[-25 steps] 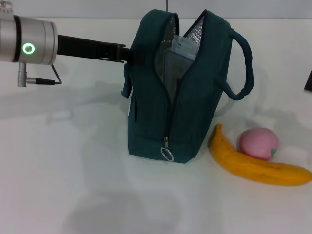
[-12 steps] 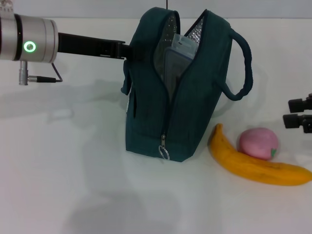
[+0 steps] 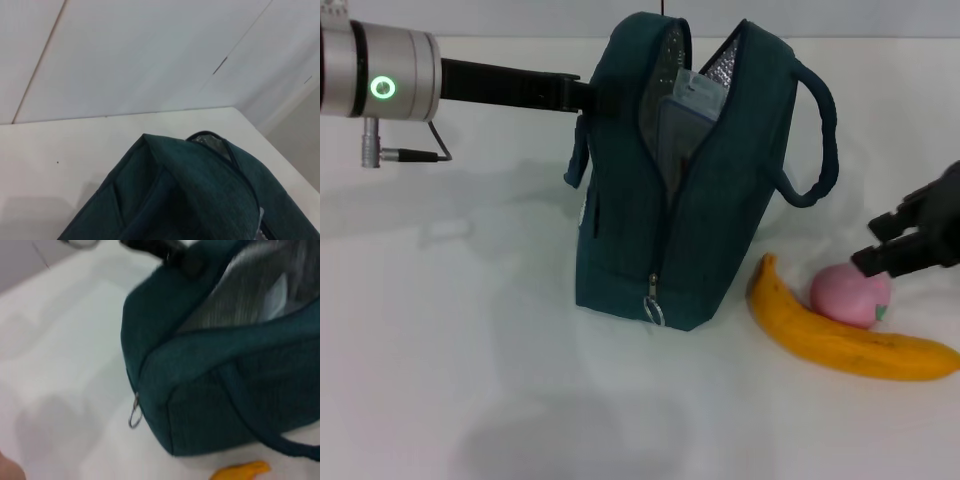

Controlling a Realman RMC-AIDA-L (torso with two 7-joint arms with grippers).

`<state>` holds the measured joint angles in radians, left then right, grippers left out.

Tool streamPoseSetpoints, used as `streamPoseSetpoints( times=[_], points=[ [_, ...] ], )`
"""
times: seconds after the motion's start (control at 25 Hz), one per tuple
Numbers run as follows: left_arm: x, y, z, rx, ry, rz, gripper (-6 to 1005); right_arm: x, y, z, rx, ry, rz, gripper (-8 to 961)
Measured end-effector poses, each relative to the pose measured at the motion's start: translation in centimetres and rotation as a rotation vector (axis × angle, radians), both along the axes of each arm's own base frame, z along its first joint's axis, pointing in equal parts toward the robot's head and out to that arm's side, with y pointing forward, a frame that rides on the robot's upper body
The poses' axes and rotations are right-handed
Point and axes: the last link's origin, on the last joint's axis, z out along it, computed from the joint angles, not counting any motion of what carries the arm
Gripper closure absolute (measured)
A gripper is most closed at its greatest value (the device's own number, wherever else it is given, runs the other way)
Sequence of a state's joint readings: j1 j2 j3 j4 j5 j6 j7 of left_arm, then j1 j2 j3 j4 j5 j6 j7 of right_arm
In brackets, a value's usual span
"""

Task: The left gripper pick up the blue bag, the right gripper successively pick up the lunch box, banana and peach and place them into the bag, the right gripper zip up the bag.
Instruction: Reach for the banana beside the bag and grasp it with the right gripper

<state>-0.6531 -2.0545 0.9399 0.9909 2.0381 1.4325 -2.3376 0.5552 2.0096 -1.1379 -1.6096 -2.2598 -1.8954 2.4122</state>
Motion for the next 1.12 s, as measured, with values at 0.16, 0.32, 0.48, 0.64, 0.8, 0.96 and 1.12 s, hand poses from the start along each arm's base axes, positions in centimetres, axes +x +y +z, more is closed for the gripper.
streamPoseSetpoints(
  times=[0.16, 0.32, 0.48, 0.64, 0.8, 0.96, 1.12],
  points=[
    [0.1, 0.1, 0.2, 0.009, -0.015, 0.01, 931, -1.5, 0.6, -1.9, -0.055, -0.092, -0.015, 483],
    [0.1, 0.1, 0.2, 0.01, -0.017, 0.011, 931, -1.6, 0.9, -3.0, -0.101, -0.122, -0.056, 482],
    [0.0, 0.1, 0.3, 0.01, -0.017, 0.015, 931, -1.2, 1.3, -3.3, -0.106, -0.127, -0.087, 410],
    [-0.2, 0.1, 0.4, 0.013, -0.014, 0.018, 931, -1.1, 1.6, -3.5, -0.097, -0.122, -0.091, 339],
    [-0.2, 0.1, 0.4, 0.015, -0.012, 0.013, 931, -0.6, 2.2, -4.4, -0.093, -0.116, -0.1, 276],
    [-0.2, 0.1, 0.4, 0.014, -0.011, 0.01, 931, 0.3, 2.8, -5.8, -0.107, -0.117, -0.121, 240],
    [-0.2, 0.1, 0.4, 0.014, -0.009, 0.009, 930, 0.9, 3.4, -6.9, -0.097, -0.118, -0.112, 188]
  ],
)
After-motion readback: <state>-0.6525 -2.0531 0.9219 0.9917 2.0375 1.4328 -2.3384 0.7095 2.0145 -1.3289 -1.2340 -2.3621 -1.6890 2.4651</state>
